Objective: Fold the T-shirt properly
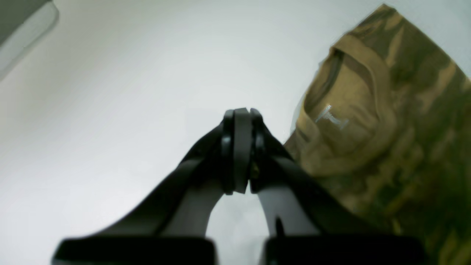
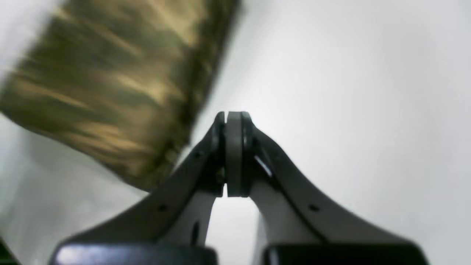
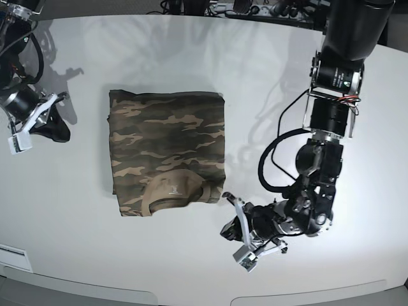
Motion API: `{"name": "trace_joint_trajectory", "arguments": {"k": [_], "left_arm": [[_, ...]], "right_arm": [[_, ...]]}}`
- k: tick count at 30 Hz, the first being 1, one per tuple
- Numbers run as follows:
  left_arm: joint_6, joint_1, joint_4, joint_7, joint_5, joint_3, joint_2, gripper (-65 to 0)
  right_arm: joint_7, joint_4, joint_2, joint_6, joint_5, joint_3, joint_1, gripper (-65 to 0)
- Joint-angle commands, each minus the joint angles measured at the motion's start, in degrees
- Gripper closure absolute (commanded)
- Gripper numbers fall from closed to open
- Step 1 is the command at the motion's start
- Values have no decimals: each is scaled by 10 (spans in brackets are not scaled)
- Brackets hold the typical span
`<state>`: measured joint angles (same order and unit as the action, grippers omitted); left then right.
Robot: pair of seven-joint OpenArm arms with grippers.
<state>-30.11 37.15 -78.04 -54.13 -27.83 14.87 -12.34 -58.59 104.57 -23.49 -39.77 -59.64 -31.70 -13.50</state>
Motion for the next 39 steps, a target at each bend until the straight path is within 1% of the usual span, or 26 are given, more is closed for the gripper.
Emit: {"name": "trace_joint_trajectory", "arguments": {"k": [1, 3, 6, 7, 8, 9, 11, 12, 13, 14, 17, 22, 26, 29, 32, 33, 39], "left_arm": [[-8, 14, -15, -5, -35, -3, -15, 0], [-40, 3, -27, -30, -121, -3, -45, 0], [-85, -22, -44, -96, -292, -3, -88, 0], [-96, -33, -50, -124, -358, -3, -102, 0], [-99, -44, -58, -147, -418, -3, -116, 0], [-99, -55, -66, -172, -476, -3, -129, 0], [-99, -76, -84, -228, -568, -3, -150, 0], [-99, -85, -92, -252, -572, -3, -158, 0], [-99, -96, -105, -259, -572, -3, -165, 0], [-99, -108, -118, -259, -572, -3, -172, 0], [-99, -154, -170, -259, -572, -3, -197, 0], [-99, -254, -265, -259, -572, -6, -241, 0], [-99, -344, -340, -259, -572, -31, -269, 0], [-99, -413, -383, -259, -572, -72, -292, 0], [-99, -488, -423, -259, -572, -134, -313, 0], [-99, -515, -434, -259, -572, -157, -324, 0], [-93, -669, -490, -259, -572, -280, -334, 0]], "right_arm": [[-3, 8, -10, -2, -40, -21, 1, 0], [-39, 8, -10, -2, -115, -54, 0, 0], [-121, 8, -10, -2, -235, -97, -2, 0], [-156, 8, -11, -2, -254, -110, -3, 0], [-190, 8, -12, -2, -254, -121, -7, 0], [-198, 11, -12, -2, -254, -129, -13, 0], [-202, 12, -16, -2, -254, -138, -28, 0], [-202, 12, -18, -2, -254, -139, -35, 0], [-205, 12, -20, -2, -254, -139, -44, 0], [-214, 14, -21, -2, -254, -139, -53, 0], [-214, 24, -21, -2, -254, -142, -88, 0], [-214, 69, -19, -2, -254, -147, -168, 0], [-214, 124, -19, -2, -254, -158, -236, 0], [-214, 167, -19, -2, -254, -167, -289, 0], [-214, 202, -19, -2, -254, -179, -340, 0], [-214, 211, -19, -2, -254, -182, -356, 0], [-214, 229, -19, -2, -254, -186, -443, 0]]}}
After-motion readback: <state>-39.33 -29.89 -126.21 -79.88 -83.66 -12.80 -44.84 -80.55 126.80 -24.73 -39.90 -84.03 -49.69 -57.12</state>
